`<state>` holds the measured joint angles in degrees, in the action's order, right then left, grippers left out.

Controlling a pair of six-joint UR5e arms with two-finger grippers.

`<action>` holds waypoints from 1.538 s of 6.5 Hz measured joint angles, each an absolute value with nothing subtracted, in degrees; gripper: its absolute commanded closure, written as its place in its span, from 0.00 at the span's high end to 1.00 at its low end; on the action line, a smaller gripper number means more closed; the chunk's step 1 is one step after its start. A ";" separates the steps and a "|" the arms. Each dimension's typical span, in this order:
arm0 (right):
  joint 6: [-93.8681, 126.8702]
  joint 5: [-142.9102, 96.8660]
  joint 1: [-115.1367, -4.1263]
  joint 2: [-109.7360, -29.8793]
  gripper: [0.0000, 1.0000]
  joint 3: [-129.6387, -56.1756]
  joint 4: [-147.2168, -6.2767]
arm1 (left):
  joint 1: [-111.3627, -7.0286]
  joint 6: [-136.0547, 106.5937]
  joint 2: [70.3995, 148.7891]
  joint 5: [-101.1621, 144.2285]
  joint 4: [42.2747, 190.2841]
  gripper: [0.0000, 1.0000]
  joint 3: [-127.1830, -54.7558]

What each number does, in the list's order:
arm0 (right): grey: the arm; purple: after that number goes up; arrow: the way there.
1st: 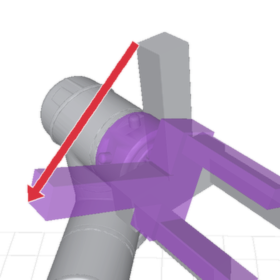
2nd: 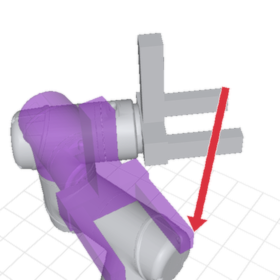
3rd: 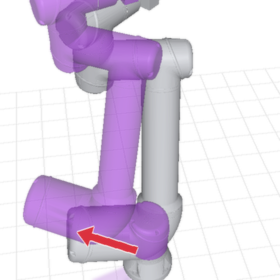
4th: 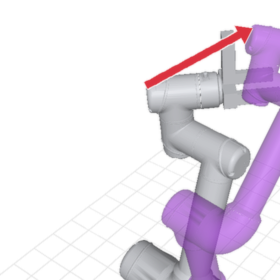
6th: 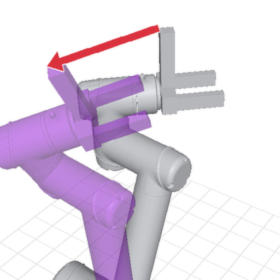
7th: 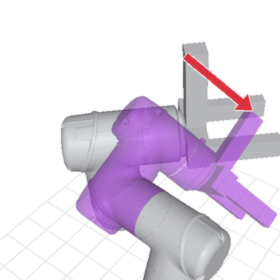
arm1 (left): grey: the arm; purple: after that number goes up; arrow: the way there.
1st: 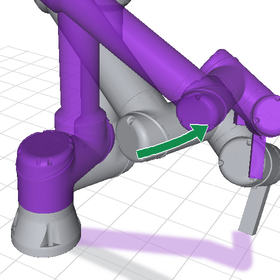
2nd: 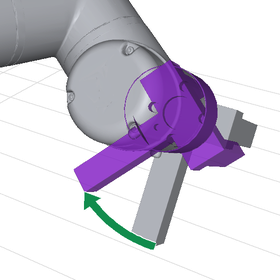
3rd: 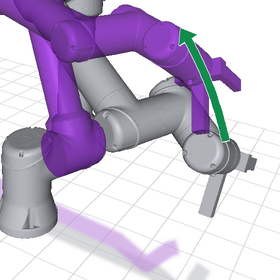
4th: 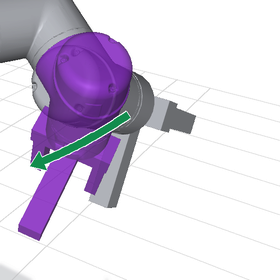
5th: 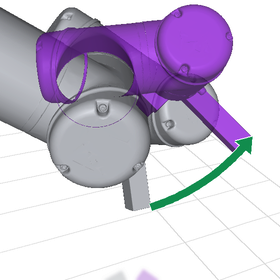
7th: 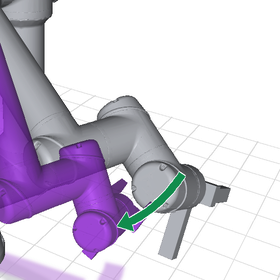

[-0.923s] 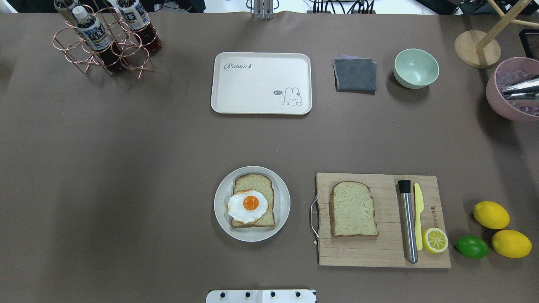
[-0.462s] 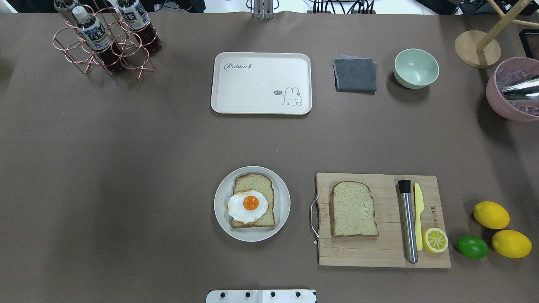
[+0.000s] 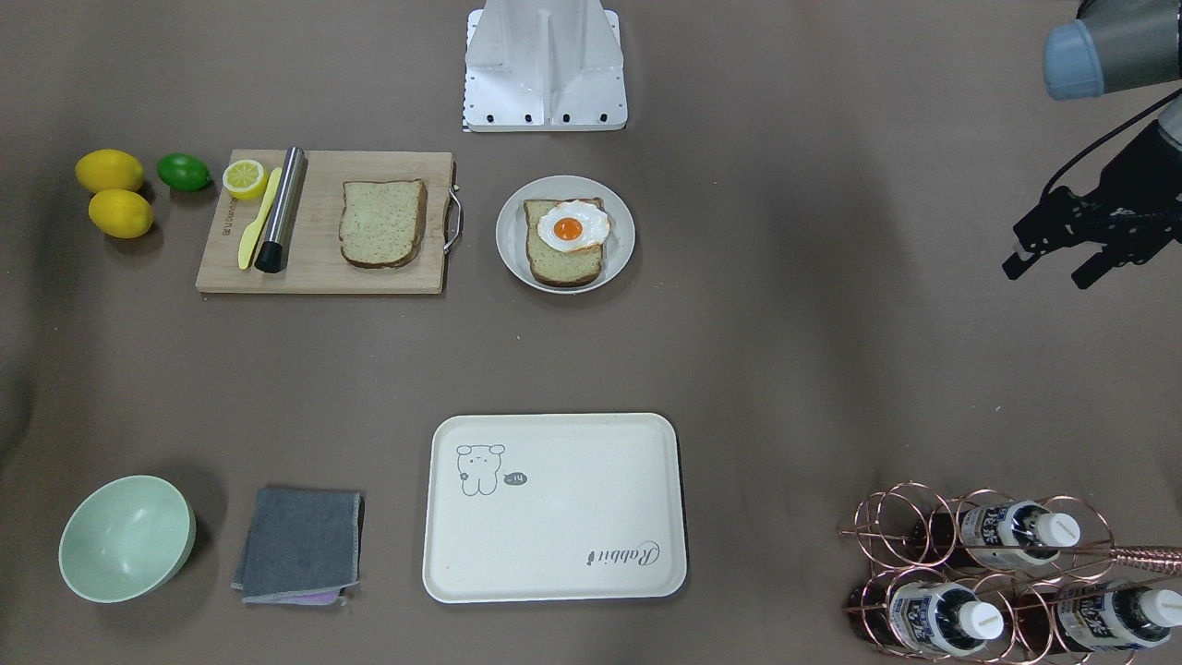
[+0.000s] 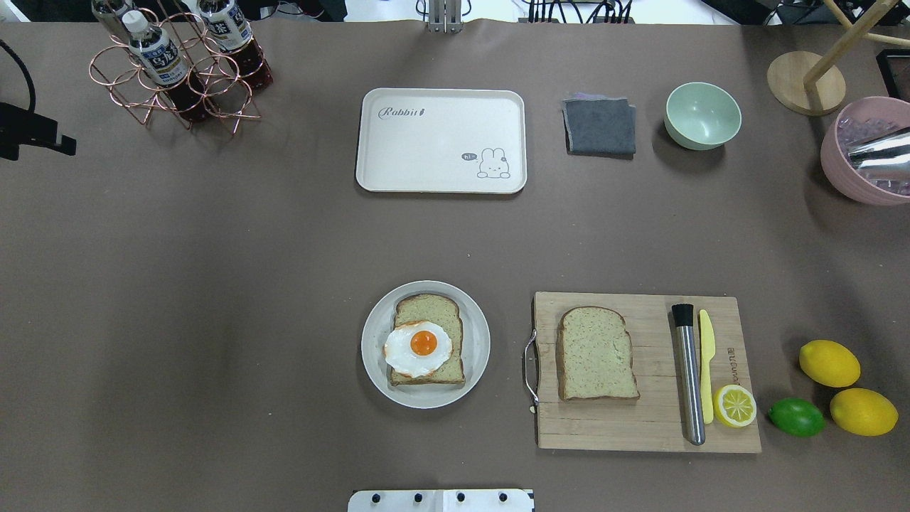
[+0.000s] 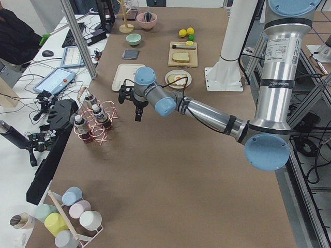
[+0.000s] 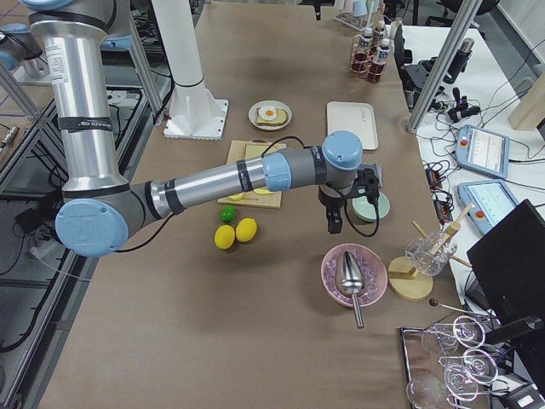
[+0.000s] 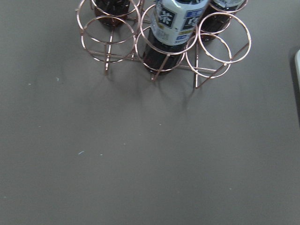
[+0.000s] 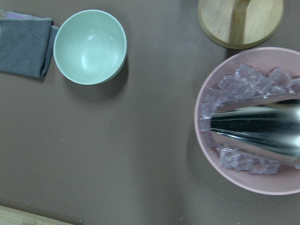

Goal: Make sandwich and place on tray
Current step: 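Move the right arm toward the cutting board while the left arm moves in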

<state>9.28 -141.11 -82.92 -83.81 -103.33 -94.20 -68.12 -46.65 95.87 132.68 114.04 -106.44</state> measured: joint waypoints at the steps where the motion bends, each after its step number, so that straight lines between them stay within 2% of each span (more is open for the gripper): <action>1: 14.06 -140.47 -79.80 -83.67 1.00 -105.95 -94.16 | -65.96 -50.03 98.01 131.67 114.20 0.97 -106.46; 3: 19.07 -139.09 -76.60 -83.60 1.00 -108.95 -93.07 | -60.40 -58.78 102.94 127.81 114.23 0.97 -106.47; 5: 31.79 -136.40 -71.84 -84.52 1.00 -109.25 -83.14 | -53.84 -67.02 106.74 120.44 113.31 0.97 -106.23; 8: 59.97 -127.48 -55.52 -84.78 1.00 -109.13 -64.92 | -51.32 -69.11 108.80 117.90 112.70 0.97 -105.60; 10: 65.60 -121.48 -46.80 -84.74 0.99 -109.50 -62.29 | -51.27 -69.16 109.03 117.79 112.68 0.97 -105.50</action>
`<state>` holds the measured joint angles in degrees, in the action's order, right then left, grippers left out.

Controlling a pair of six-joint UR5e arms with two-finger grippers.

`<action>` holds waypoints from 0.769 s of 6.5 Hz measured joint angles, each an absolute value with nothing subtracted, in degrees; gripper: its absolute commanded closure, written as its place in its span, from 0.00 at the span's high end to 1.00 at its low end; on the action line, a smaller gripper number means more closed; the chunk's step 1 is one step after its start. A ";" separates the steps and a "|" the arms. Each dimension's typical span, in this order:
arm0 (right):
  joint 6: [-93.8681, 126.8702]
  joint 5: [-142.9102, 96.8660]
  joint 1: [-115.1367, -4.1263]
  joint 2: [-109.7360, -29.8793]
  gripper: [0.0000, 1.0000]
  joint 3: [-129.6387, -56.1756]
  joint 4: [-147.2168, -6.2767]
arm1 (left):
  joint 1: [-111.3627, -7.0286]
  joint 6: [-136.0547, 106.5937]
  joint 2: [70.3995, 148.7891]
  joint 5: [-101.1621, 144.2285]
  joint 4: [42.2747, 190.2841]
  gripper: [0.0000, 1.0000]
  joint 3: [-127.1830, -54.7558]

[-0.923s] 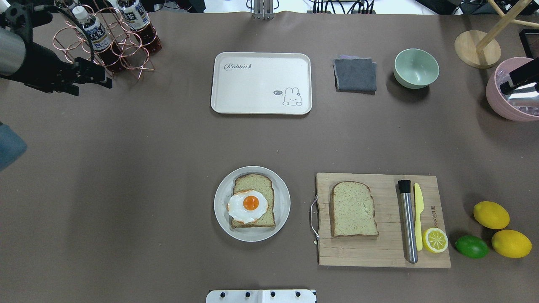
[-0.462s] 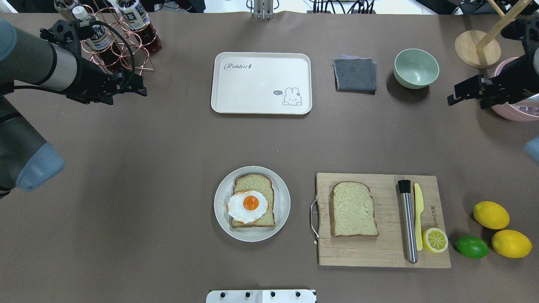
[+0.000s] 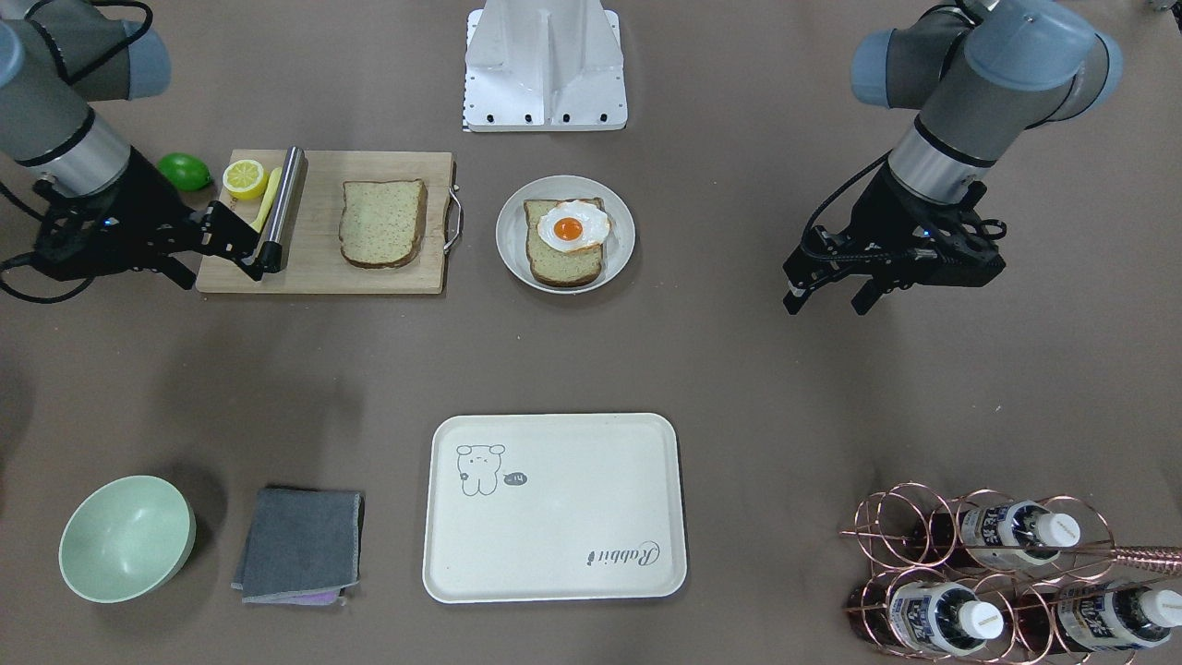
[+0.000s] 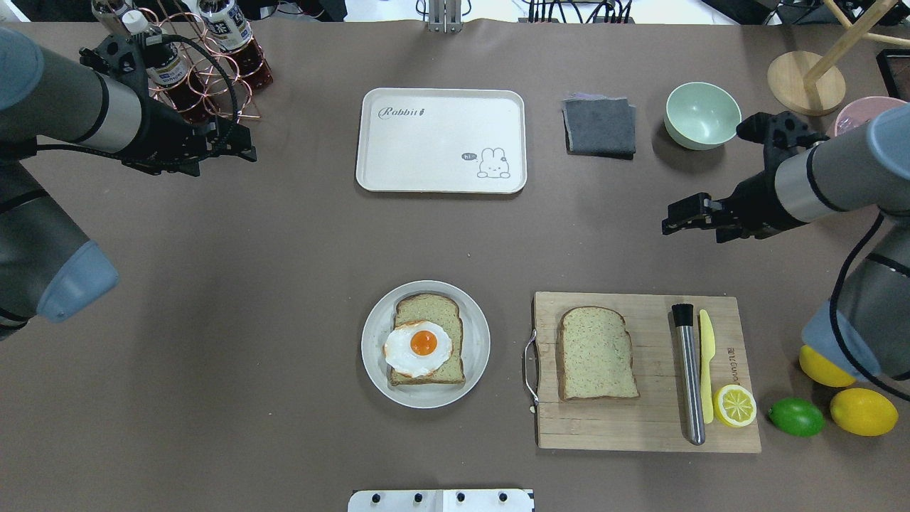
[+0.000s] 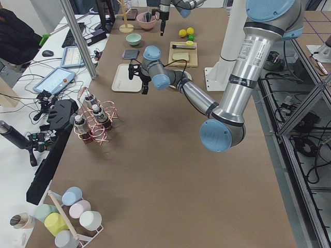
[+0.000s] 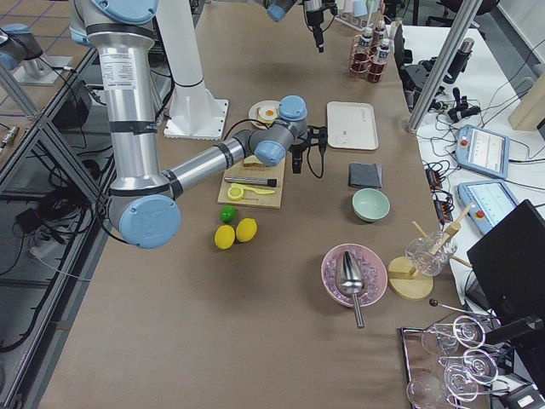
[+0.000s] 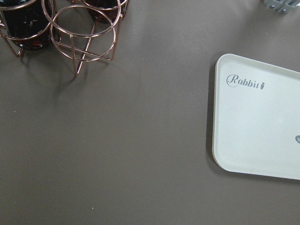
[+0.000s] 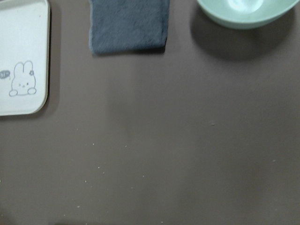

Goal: Make sandwich and place on tray
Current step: 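Move the right arm toward the cutting board while the left arm moves in, then lower the right gripper onto the bread slice on the cutting board and grasp it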

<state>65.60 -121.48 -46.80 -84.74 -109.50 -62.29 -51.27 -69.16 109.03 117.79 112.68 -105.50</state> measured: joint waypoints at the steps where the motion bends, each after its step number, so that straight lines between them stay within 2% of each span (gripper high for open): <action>1: 68.69 -118.82 -43.10 -84.77 0.99 -109.56 -60.55 | -51.29 -69.15 109.04 117.78 112.68 0.97 -105.58; 3: 72.37 -116.62 -38.02 -85.44 0.87 -109.93 -57.97 | -51.32 -69.06 108.99 117.75 112.67 0.97 -105.64; 5: 72.82 -114.99 -34.19 -87.31 0.87 -111.13 -57.58 | -51.33 -69.00 108.99 117.75 112.71 0.97 -105.65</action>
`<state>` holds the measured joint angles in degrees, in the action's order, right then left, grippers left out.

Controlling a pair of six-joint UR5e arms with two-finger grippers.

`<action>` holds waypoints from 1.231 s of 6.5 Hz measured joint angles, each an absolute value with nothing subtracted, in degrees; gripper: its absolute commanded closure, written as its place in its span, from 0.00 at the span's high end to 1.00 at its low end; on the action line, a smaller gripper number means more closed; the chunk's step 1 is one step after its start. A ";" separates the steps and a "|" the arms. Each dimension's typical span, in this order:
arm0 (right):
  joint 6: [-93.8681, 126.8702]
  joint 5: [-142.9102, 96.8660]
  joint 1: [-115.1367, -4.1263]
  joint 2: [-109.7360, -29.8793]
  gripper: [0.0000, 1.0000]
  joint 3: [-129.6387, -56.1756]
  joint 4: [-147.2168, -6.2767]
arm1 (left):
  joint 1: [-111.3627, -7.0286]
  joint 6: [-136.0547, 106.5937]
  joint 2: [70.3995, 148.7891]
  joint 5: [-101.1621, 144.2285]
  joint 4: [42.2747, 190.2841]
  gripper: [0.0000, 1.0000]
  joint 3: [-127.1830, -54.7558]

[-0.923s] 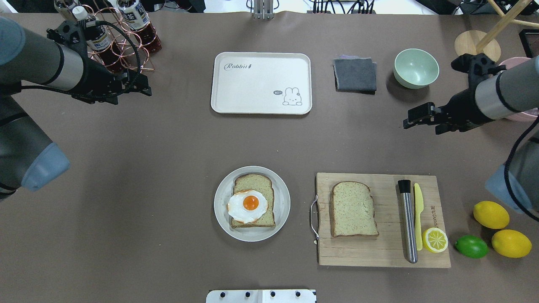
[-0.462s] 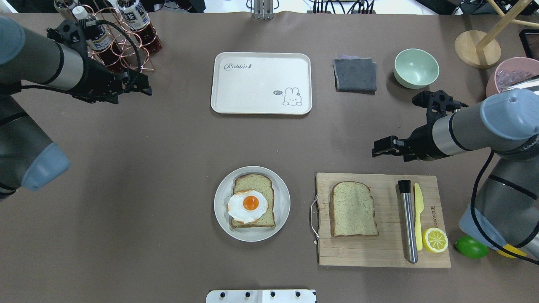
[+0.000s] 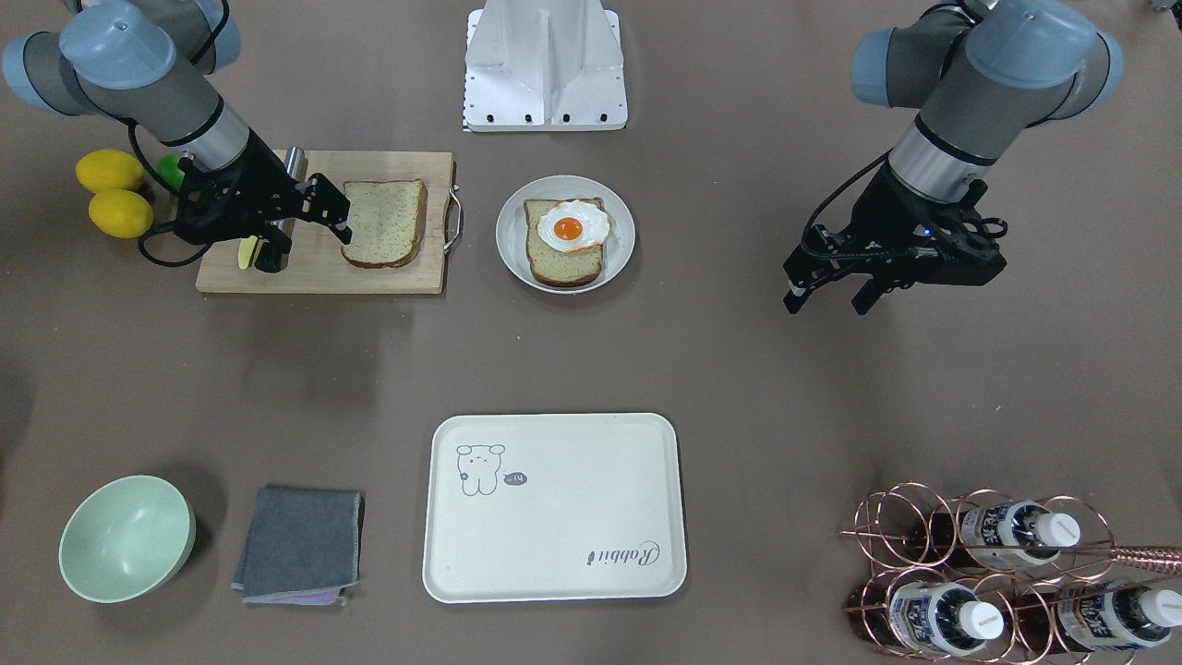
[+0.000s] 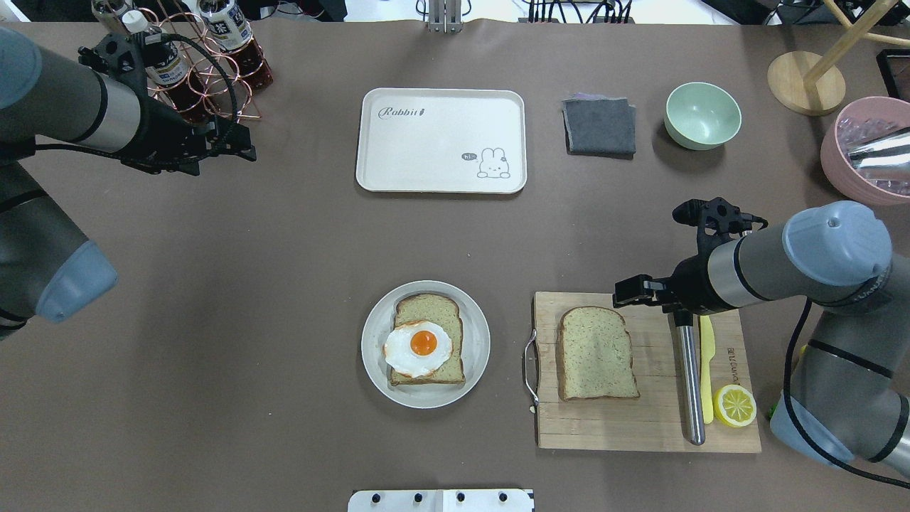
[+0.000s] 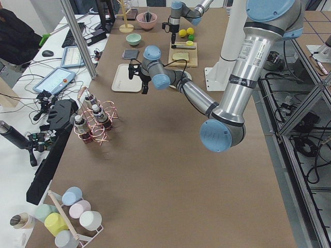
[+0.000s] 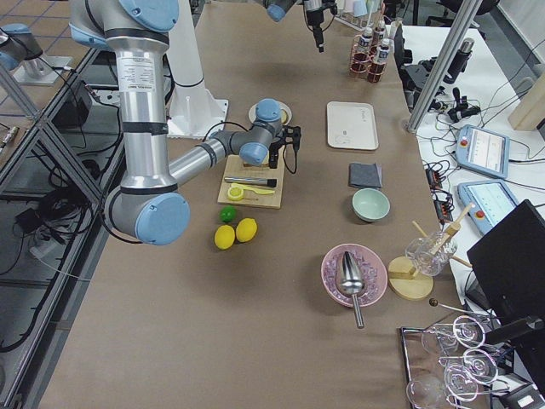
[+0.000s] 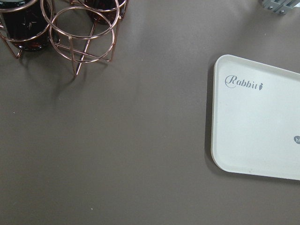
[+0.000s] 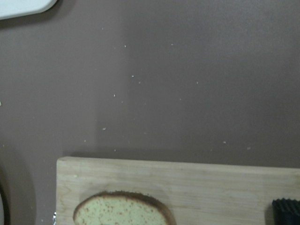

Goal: Make sandwich and place on tray
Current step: 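Lower the right gripper onto the bread slice on the cutting board and grasp it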

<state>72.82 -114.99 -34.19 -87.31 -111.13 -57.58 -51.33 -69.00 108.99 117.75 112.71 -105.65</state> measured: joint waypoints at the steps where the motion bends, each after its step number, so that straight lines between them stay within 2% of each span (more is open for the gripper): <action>1: 72.87 -113.67 -32.05 -88.28 0.86 -112.11 -57.52 | -51.33 -69.00 108.98 117.77 112.71 0.97 -105.67; 3: 73.21 -110.44 -28.26 -89.42 0.78 -113.03 -57.48 | -51.33 -68.99 108.89 117.77 112.76 0.97 -105.82; 4: 73.75 -108.22 -26.40 -89.55 0.63 -112.97 -57.48 | -51.33 -68.99 108.85 117.77 112.76 0.97 -105.82; 5: 74.68 -106.31 -24.84 -89.52 0.60 -112.83 -57.48 | -51.33 -68.97 108.84 117.77 112.75 0.96 -105.73; 7: 76.34 -104.30 -22.90 -89.35 0.00 -112.43 -57.48 | -51.33 -68.91 108.80 117.77 112.74 0.96 -105.59; 8: 76.47 -103.77 -22.60 -89.31 0.00 -112.27 -57.47 | -51.33 -68.91 108.72 117.77 112.76 0.95 -105.56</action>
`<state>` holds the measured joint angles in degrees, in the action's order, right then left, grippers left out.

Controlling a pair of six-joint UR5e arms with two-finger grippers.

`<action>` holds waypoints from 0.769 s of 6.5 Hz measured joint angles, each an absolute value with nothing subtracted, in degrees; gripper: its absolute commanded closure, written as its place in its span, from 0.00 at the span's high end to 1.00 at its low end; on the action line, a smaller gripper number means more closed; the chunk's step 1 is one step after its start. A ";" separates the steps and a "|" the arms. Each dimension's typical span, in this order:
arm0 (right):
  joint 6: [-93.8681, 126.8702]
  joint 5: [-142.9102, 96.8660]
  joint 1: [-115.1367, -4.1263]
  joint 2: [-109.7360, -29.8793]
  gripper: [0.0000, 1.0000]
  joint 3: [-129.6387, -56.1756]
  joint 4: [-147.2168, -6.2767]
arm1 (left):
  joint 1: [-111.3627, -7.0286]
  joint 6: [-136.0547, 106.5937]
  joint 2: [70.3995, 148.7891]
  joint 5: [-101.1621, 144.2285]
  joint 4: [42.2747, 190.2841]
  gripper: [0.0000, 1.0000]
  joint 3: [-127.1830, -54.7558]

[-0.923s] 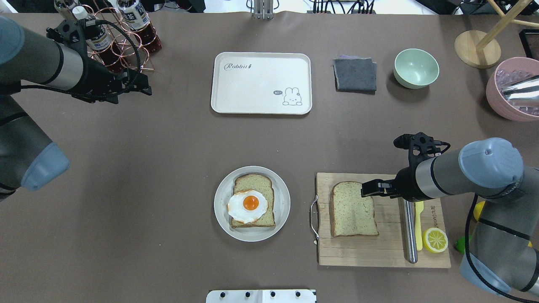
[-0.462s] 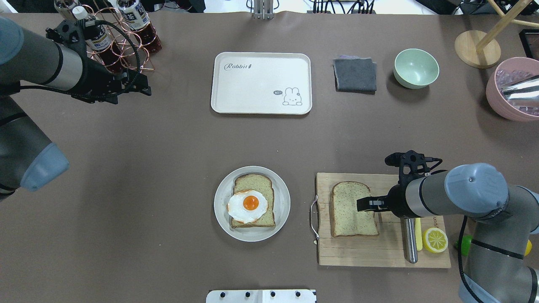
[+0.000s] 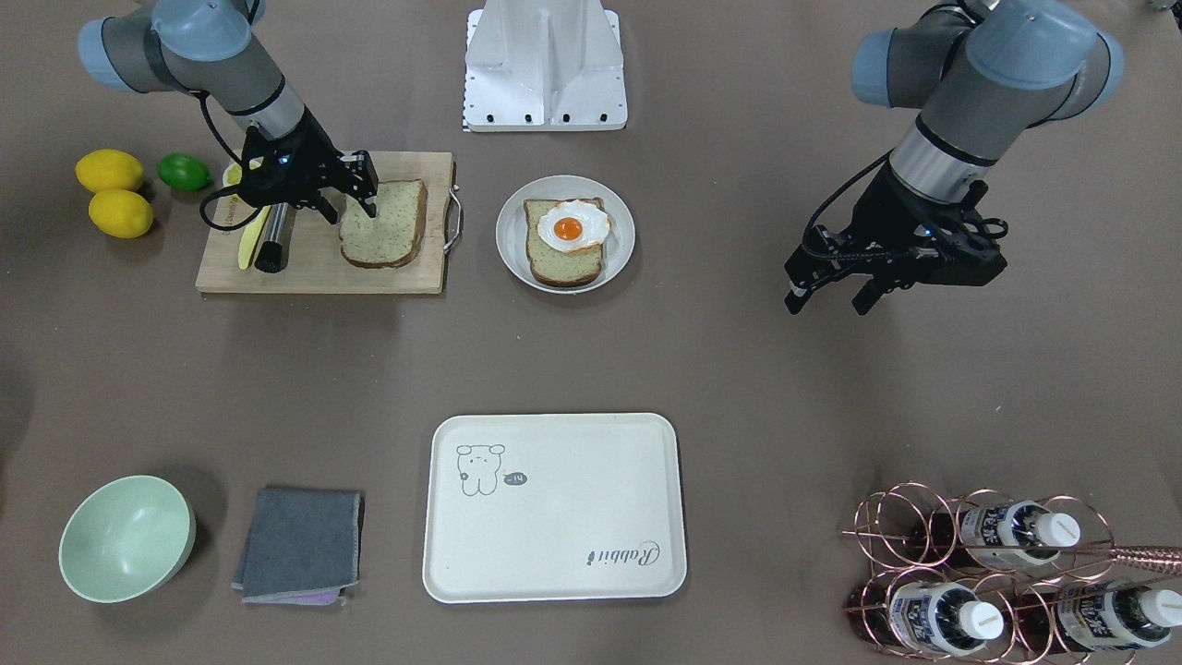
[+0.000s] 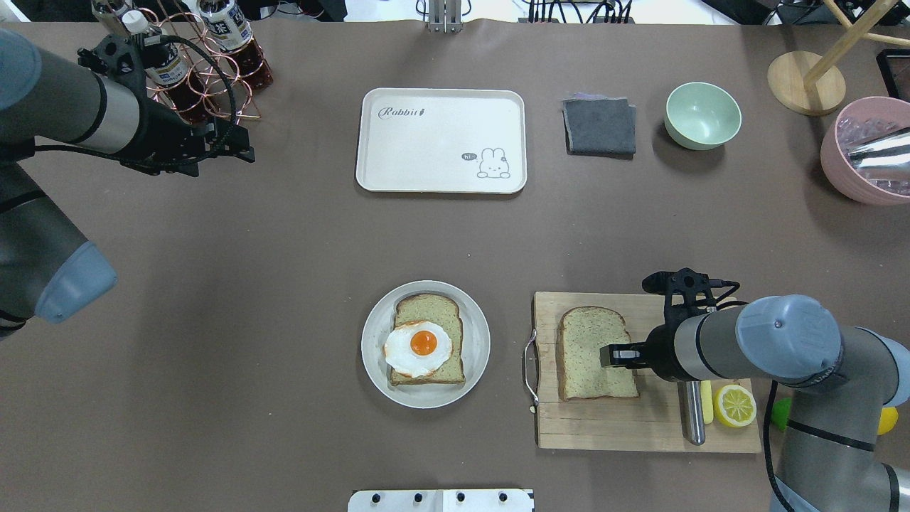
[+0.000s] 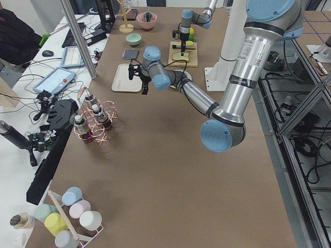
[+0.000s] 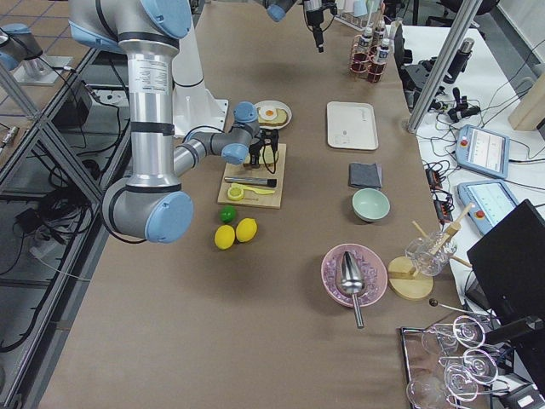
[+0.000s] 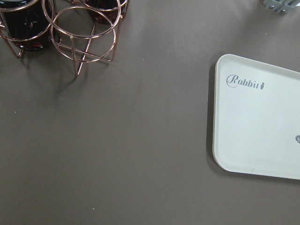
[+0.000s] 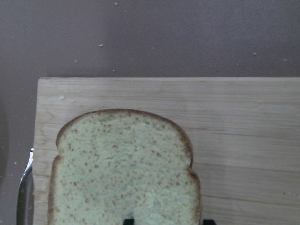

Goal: Make sandwich and place on tray
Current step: 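Lower the right gripper onto the bread slice on the cutting board and grasp it, then lift the bread slice and carry it onto the fried-egg toast on the plate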

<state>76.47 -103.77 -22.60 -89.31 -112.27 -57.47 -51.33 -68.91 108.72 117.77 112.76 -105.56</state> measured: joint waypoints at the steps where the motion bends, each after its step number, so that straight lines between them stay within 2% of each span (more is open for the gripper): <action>1: 76.50 -103.34 -22.50 -89.24 0.00 -112.34 -57.48 | -51.33 -68.91 108.67 117.77 112.76 0.93 -105.56; 3: 76.57 -103.43 -22.78 -89.13 0.00 -112.94 -56.27 | -51.33 -68.91 108.58 117.77 112.76 0.90 -105.52; 5: 77.55 -104.06 -23.18 -90.02 0.00 -112.94 -48.68 | -51.33 -68.88 108.66 117.77 112.76 0.89 -105.33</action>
<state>77.55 -104.06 -23.18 -90.02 -112.94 -48.68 -51.33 -68.88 108.66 117.77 112.76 -105.33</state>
